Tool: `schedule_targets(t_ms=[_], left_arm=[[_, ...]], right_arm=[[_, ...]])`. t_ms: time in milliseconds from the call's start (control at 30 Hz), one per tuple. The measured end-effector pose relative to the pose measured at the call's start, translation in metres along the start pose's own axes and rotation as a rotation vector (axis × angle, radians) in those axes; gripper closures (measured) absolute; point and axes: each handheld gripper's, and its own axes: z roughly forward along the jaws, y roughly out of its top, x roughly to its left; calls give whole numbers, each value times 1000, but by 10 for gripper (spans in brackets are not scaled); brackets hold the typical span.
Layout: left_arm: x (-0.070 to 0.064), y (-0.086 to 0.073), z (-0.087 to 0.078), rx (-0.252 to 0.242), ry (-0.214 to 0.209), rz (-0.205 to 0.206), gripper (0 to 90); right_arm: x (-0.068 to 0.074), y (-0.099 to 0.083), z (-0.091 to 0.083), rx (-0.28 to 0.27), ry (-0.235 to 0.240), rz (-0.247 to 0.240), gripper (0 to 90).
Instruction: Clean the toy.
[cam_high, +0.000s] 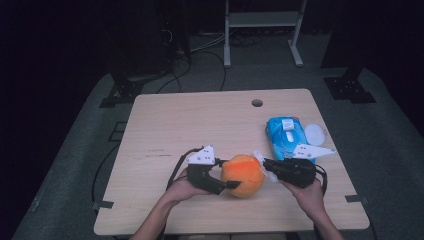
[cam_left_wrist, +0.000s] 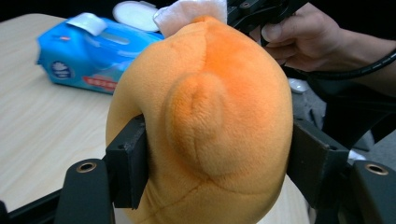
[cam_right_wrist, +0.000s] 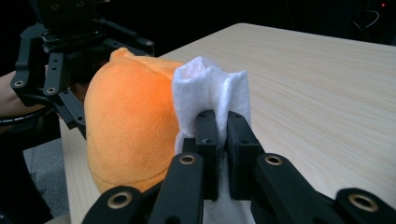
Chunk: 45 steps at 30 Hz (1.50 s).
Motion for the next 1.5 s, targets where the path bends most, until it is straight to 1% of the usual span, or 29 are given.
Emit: schedule_targets(t_ms=[33, 67, 100, 133, 167, 200, 233, 267, 300, 333, 367, 467, 567, 600, 667, 700, 800, 867, 933, 1033, 1100, 1167, 1200, 1233, 1267, 1300, 1367, 1400, 1500], left_arm=[[2, -2, -2, 3, 6, -7, 303], [5, -6, -3, 21, 31, -15, 303], [5, -6, -3, 21, 31, -15, 303], [9, -12, -1, 65, 61, -13, 303], [9, -12, -1, 65, 61, -13, 308], [14, -18, 1, 87, 76, -30, 314], [14, -18, 1, 87, 76, -30, 320], [18, -22, 1, 60, 72, -65, 326], [18, -22, 1, 60, 72, -65, 329], [19, -23, 1, 51, 80, -84, 329], [19, -23, 1, 51, 80, -84, 329], [20, -24, 5, 39, 93, -104, 327], [20, -24, 6, 32, 100, -114, 326], [19, -24, 7, 31, 103, -117, 325], [17, -22, 11, 34, 116, -121, 322], [17, -22, 11, 34, 116, -121, 319], [15, -20, 15, 29, 123, -128, 304], [14, -21, 17, 22, 122, -126, 294], [12, -21, 18, 23, 125, -125, 295], [11, -21, 19, 27, 128, -118, 304], [10, -21, 20, 28, 125, -114, 318], [9, -21, 21, 34, 120, -95, 321], [8, -21, 21, 39, 119, -87, 322], [7, -21, 21, 42, 120, -83, 323], [7, -22, 21, 47, 118, -76, 325], [7, -22, 21, 47, 118, -76, 326], [6, -22, 22, 49, 110, -69, 327], [4, -22, 24, 57, 104, -51, 327], [2, -21, 26, 62, 105, -36, 327]], right_arm=[[0, 1, 4, 2, 2, 0, 841], [-3, 1, 13, 15, 3, 9, 842], [-3, 1, 13, 15, 3, 9, 842], [-7, -2, 23, 42, 1, 19, 842], [-7, -2, 23, 42, 1, 19, 842], [-11, -6, 30, 73, -5, 23, 841], [-11, -6, 30, 73, -5, 23, 841], [-13, -7, 32, 70, -1, 34, 841], [-13, -7, 32, 70, -1, 34, 841], [-12, -5, 30, 64, -8, 24, 841], [-12, -5, 30, 64, -8, 24, 841], [-5, 2, 26, 46, -23, -14, 841], [0, 4, 25, 31, -23, -34, 841], [5, 7, 25, 26, -16, -48, 841], [11, 9, 27, 35, -18, -80, 841], [11, 9, 27, 35, -18, -80, 841], [20, 12, 34, 46, -7, -117, 840], [29, 14, 40, 52, 15, -156, 840], [31, 16, 42, 49, 26, -165, 840], [31, 18, 42, 55, 20, -177, 841], [28, 19, 40, 54, 10, -176, 842], [22, 19, 37, 52, -18, -174, 842], [18, 20, 36, 53, -46, -178, 842], [13, 19, 34, 51, -63, -172, 842], [4, 17, 30, 54, -82, -143, 842], [4, 17, 30, 54, -82, -143, 842], [-3, 12, 27, 61, -79, -108, 842], [-3, 9, 25, 64, -75, -100, 841], [2, 8, 24, 60, -66, -109, 841]])
